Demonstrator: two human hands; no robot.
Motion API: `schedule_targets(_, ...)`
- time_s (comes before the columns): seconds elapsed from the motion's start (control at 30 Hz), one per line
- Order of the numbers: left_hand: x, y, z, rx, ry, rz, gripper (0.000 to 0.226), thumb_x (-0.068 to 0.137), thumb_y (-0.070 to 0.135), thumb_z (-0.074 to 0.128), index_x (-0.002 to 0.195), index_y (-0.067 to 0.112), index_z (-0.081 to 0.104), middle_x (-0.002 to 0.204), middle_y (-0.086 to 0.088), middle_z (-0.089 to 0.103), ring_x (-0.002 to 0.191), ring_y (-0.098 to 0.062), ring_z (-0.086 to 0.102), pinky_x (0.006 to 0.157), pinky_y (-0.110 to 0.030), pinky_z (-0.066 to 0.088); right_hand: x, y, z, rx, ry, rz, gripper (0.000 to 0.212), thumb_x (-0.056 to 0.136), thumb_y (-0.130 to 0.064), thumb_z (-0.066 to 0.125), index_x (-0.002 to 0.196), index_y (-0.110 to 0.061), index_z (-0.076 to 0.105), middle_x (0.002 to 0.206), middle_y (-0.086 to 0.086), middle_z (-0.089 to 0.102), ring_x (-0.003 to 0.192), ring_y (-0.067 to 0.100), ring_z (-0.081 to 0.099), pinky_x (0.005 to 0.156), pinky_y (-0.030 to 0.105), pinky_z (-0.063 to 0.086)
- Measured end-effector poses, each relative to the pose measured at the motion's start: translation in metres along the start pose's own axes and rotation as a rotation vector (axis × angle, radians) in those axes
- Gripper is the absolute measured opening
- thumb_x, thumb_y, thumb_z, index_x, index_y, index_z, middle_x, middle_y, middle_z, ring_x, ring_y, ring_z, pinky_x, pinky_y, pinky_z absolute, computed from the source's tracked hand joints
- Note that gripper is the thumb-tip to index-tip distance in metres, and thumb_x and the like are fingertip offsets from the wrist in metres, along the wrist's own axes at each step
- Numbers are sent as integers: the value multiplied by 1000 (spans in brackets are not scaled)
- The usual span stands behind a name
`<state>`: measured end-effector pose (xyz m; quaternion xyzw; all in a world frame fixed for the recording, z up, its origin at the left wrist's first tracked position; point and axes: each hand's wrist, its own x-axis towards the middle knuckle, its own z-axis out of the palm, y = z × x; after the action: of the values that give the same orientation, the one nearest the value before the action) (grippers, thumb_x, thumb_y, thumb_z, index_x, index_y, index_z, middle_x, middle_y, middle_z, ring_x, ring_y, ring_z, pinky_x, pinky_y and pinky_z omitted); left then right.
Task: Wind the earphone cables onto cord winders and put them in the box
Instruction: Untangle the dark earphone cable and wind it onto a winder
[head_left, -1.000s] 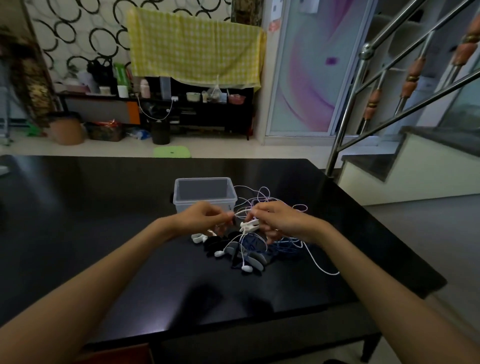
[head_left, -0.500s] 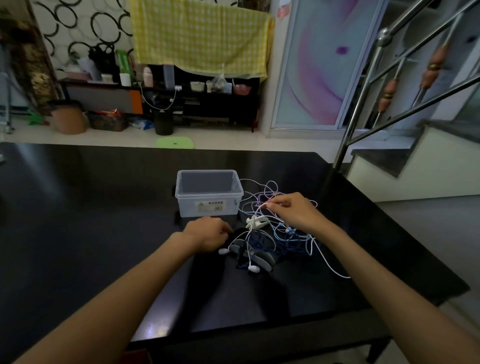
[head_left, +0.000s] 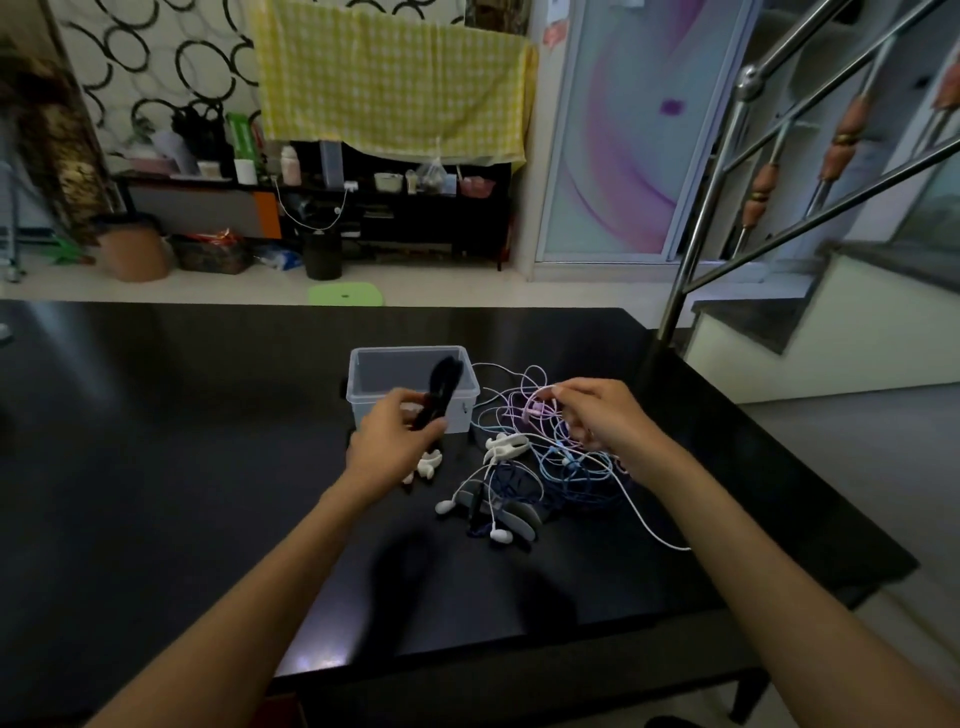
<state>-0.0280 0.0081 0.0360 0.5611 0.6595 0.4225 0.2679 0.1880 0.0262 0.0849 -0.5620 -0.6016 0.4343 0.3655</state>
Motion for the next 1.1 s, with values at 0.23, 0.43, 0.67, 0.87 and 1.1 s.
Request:
schedule_targets(0.23, -40, 11, 20, -523, -239, -348, 22, 97, 25, 50, 81, 11, 59, 66, -2, 57, 62, -10, 48, 63, -22, 42, -30, 25, 22, 257, -83, 152, 22, 98, -20, 45, 94, -16, 67, 48, -8, 31, 40, 4, 22, 38, 15, 16)
schedule_targets(0.43, -38, 0, 34, -1021, -260, -498, 29, 102, 28, 35, 91, 13, 57, 58, 4, 58, 59, -9, 47, 57, -24, 44, -31, 46, 30, 461, -61, 204, 24, 99, -16, 42, 89, -13, 64, 54, -4, 36, 38, 3, 28, 37, 14, 17)
schedule_targets(0.67, -47, 8, 65, -876, -351, -417, 33, 101, 26, 39, 84, 7, 61, 65, -5, 63, 56, -10, 56, 49, -19, 45, -29, 44, 40, 300, -73, 252, 23, 96, -36, 49, 88, -17, 60, 48, -9, 30, 35, 2, 24, 33, 13, 18)
schedule_targets(0.87, -51, 7, 75, -650, -171, -150, 6, 84, 8, 68, 89, 9, 64, 83, -3, 69, 67, 0, 65, 61, -11, 49, -21, 46, 45, 201, -90, 200, 33, 99, -36, 41, 78, -15, 55, 39, -12, 40, 28, -1, 35, 31, 10, 24)
schedule_targets(1.1, -42, 7, 52, -446, -398, -221, 21, 95, 24, 53, 103, 9, 65, 84, -5, 63, 70, -7, 57, 62, -16, 49, -12, 48, 32, 233, -268, 179, 45, 100, -29, 36, 122, 8, 50, 65, -1, 38, 44, 4, 25, 39, 14, 14)
